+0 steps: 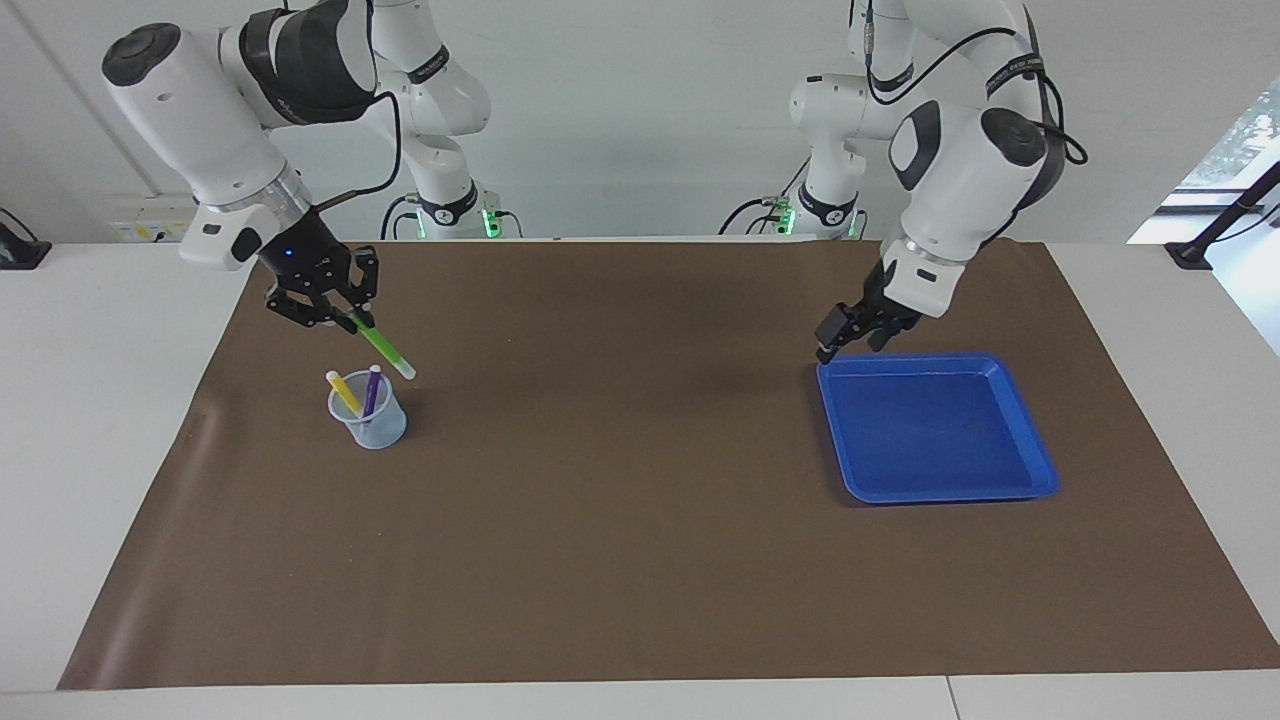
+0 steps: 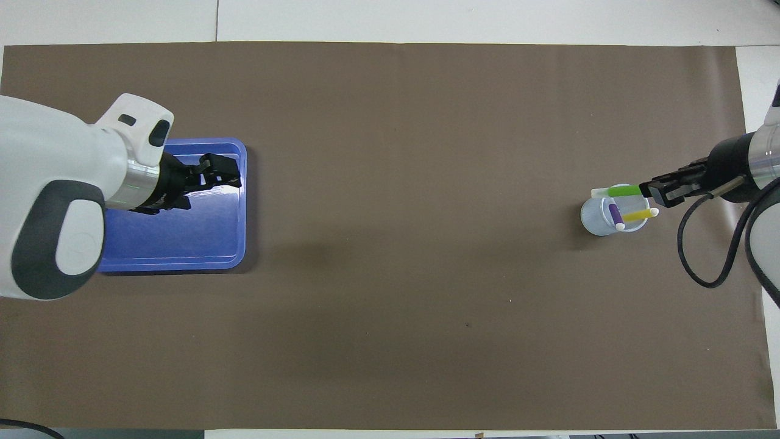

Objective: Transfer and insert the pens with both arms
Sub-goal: 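Insert the green pen into the clear cup with the right gripper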

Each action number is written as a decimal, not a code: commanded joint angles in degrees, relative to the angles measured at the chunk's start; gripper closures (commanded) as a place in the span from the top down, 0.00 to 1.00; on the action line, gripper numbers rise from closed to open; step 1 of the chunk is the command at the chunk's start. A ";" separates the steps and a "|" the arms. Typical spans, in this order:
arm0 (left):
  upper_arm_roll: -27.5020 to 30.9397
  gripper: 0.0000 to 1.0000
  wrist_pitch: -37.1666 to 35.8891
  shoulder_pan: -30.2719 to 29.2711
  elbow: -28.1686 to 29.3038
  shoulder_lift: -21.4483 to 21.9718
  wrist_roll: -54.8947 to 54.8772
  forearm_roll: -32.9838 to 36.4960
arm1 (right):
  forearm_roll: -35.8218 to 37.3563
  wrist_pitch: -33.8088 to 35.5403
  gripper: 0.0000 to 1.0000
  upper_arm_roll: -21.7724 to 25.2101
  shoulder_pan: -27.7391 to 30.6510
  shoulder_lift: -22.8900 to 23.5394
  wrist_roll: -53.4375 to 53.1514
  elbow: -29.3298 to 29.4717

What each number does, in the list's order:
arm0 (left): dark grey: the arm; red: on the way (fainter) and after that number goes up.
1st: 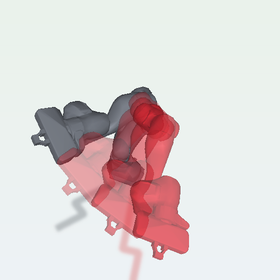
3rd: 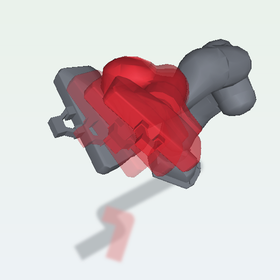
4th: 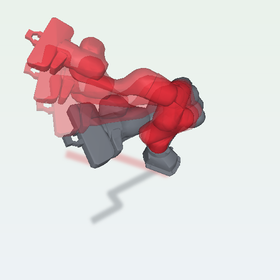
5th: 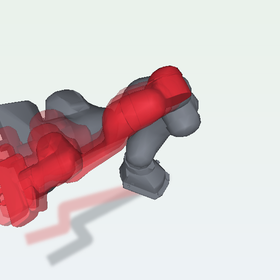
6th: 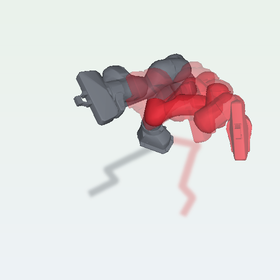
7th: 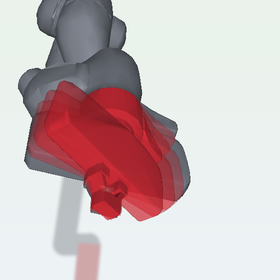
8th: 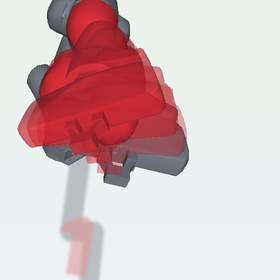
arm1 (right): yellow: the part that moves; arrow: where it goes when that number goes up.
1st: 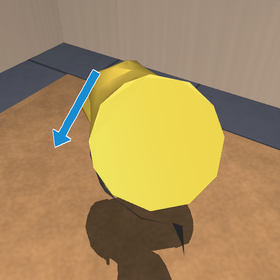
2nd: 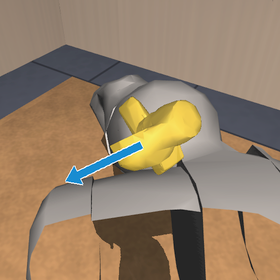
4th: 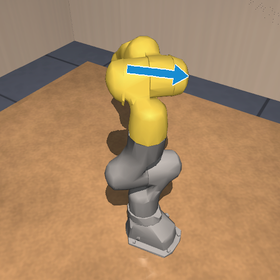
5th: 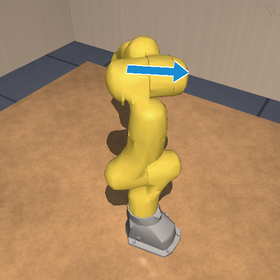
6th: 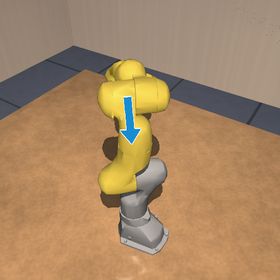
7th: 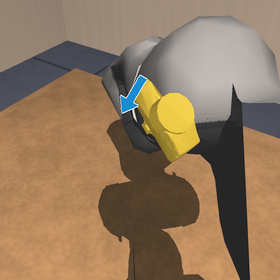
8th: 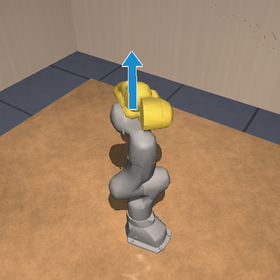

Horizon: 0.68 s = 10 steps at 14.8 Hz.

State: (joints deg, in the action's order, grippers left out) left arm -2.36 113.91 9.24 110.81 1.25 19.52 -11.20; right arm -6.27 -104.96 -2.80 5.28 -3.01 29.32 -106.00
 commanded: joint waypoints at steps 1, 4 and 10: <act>-0.45 1.00 -5.95 -5.45 -3.56 1.04 -10.43 3.01 | 4.93 -2.96 0.00 -0.80 1.84 -0.07 2.93 -3.85; -0.36 1.00 -10.62 -8.53 -8.32 0.77 -15.47 4.17 | 10.48 -5.86 0.00 -0.80 2.27 0.55 4.42 -5.87; -0.36 1.00 -21.08 -9.51 -18.52 0.42 -17.67 6.80 | 10.40 -6.57 0.00 -0.89 3.77 0.46 4.52 -9.13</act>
State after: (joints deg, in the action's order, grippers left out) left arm -2.27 96.36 0.23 95.66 2.35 3.18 -5.67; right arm 3.52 -110.39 -2.84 7.87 -1.69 32.95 -113.64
